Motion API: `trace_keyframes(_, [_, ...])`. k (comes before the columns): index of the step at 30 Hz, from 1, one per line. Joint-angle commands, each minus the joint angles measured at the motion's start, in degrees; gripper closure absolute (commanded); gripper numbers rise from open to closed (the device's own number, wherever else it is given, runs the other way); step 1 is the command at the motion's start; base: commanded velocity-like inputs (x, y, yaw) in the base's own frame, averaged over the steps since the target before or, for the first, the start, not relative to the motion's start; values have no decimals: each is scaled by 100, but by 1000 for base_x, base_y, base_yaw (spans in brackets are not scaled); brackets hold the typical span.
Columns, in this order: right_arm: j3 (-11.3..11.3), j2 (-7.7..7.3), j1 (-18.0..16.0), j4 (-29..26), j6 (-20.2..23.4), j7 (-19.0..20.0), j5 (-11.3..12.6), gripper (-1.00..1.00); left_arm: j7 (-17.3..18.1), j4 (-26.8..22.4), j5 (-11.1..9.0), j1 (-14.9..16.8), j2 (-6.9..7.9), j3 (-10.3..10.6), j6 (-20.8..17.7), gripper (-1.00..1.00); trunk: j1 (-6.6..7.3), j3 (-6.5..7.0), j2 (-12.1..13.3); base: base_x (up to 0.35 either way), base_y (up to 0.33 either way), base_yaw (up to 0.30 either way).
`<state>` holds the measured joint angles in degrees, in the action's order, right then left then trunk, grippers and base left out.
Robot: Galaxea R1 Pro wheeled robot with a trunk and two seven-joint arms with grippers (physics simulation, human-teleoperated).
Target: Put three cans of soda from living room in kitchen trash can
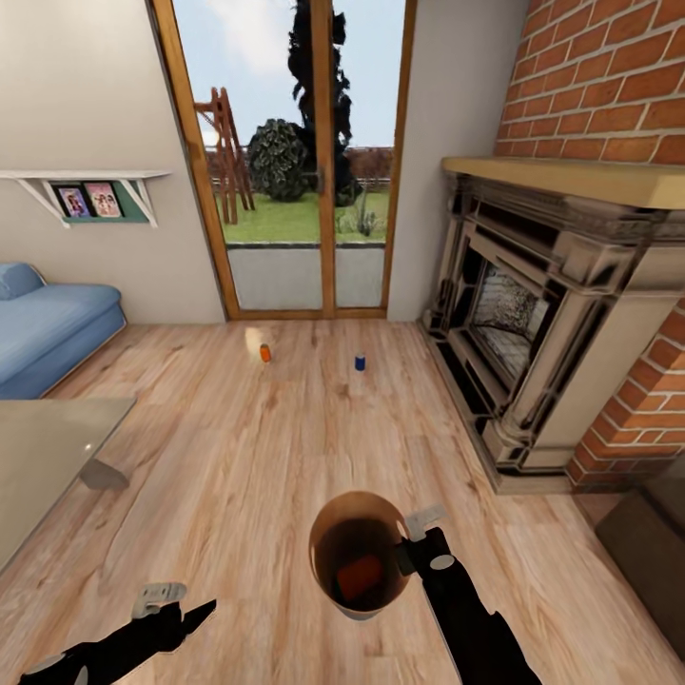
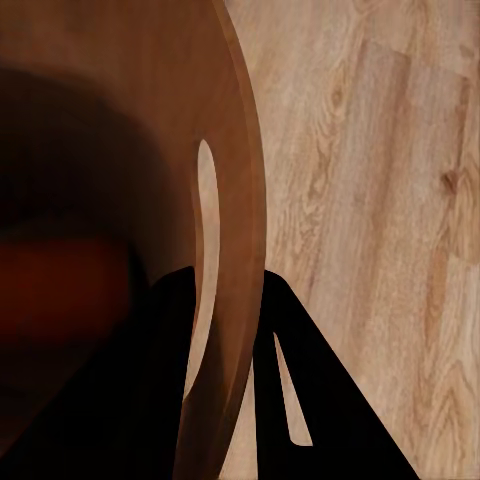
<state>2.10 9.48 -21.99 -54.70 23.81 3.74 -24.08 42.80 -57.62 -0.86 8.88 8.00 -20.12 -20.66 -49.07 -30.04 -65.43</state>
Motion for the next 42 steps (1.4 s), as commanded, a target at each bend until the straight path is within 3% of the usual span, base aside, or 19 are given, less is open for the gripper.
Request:
trace_keyframes(1, [1, 1, -4, -5, 1, 22, 35, 100, 0, 2, -1, 0, 0, 0, 16, -100, 0, 1, 0, 339, 153, 0])
trace_keyframes(25, [-6, 1, -3, -14, 24, 24, 34, 100, 2, 5, 5, 0, 0, -7, 59, -100, 0, 1, 0, 330, 150, 0])
trace_keyframes(42, [-69, -3, -7, -171, 237, 31, 42, 100, -9, 5, 2, 0, -9, -18, 71, -100, 0, 1, 0, 28, 12, 0])
